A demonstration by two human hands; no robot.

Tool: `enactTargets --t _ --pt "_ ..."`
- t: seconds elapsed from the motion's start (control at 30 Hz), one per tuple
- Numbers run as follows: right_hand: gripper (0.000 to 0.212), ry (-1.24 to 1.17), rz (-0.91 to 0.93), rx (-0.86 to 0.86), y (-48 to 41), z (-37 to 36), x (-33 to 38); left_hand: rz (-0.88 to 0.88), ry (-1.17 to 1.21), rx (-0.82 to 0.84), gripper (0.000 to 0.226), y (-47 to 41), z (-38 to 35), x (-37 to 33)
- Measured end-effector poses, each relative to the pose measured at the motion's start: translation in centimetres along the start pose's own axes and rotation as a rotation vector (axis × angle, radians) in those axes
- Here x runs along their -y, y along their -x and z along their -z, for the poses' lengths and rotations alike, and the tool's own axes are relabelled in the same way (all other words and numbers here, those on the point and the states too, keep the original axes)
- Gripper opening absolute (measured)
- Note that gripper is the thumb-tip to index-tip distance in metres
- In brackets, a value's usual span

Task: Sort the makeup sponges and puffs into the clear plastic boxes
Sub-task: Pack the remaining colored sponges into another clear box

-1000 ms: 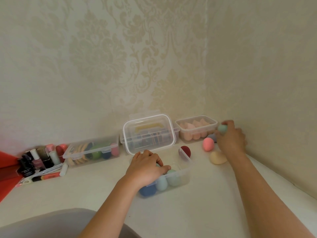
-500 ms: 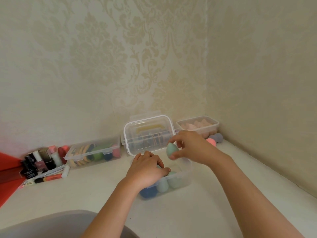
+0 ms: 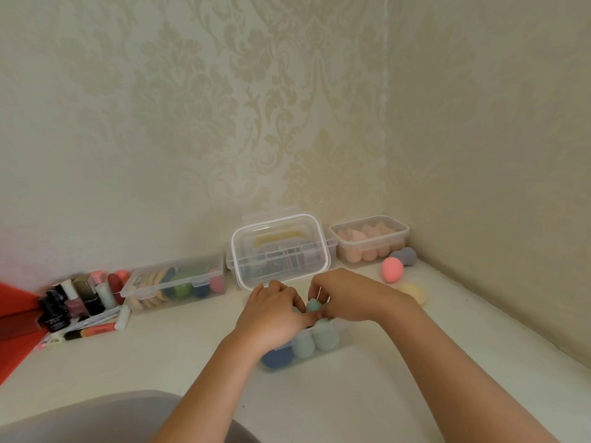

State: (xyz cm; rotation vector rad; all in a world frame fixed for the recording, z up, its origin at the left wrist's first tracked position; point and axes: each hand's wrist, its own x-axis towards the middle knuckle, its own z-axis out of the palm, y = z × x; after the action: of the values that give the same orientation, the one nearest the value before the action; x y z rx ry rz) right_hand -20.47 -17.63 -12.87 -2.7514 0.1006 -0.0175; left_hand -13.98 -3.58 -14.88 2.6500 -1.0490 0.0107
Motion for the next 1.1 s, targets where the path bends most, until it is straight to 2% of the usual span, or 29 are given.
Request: enactTargets --t 0.13,0.27,0.4,0.47,0.53,0.6,0.67,0.7,0.8,0.97,1.1 --pt "0.023 0.006 0.011 0.021 0.1 0.3 0.0 -0.019 0.057 -0.067 0.041 -0.1 -0.3 0.3" --pt "0.018 -0.1 0.022 -0.017 -0.3 0.0 0.0 -0.11 0.046 -0.097 0.046 -0.1 -0.3 0.4" --pt "0.025 -0.176 0.027 -0.038 -0.2 -0.1 -0.2 -0.152 0.159 -0.034 0.026 -0.1 -0.1 0.2" --pt "0.02 -0.29 0.022 -0.044 0.1 0.4 -0.3 -0.167 0.148 0.001 0.015 -0.3 -0.2 0.4" --pt "0.012 -0.444 0.004 -0.19 0.1 1.0 -0.6 -0.172 0.139 0.011 0.016 -0.6 -0.4 0.7" --pt "0.006 -0.438 -0.09 -0.533 0.0 1.7 -2.1 -0.172 0.141 0.015 0.02 -0.7 -0.6 0.9" --pt "0.014 -0.392 -0.244 -0.816 0.2 2.4 -4.2 -0.176 0.128 0.017 0.022 -0.8 -0.6 0.9" --pt "0.021 -0.388 -0.314 -0.875 0.4 2.5 -5.4 -0.174 0.124 0.019 0.022 -0.9 -0.6 0.9" --pt "0.042 -0.433 -0.45 -0.846 0.8 1.7 -8.5 -0.165 0.128 0.015 0.022 -0.9 -0.7 0.9" --pt "0.053 -0.526 -0.548 -0.829 0.3 0.2 -10.8 -0.161 0.12 0.009 0.027 -0.9 -0.7 0.9" --pt "0.046 -0.453 -0.523 -0.681 -0.7 0.2 -11.9 -0.163 0.103 -0.003 0.028 -0.9 -0.8 1.0"
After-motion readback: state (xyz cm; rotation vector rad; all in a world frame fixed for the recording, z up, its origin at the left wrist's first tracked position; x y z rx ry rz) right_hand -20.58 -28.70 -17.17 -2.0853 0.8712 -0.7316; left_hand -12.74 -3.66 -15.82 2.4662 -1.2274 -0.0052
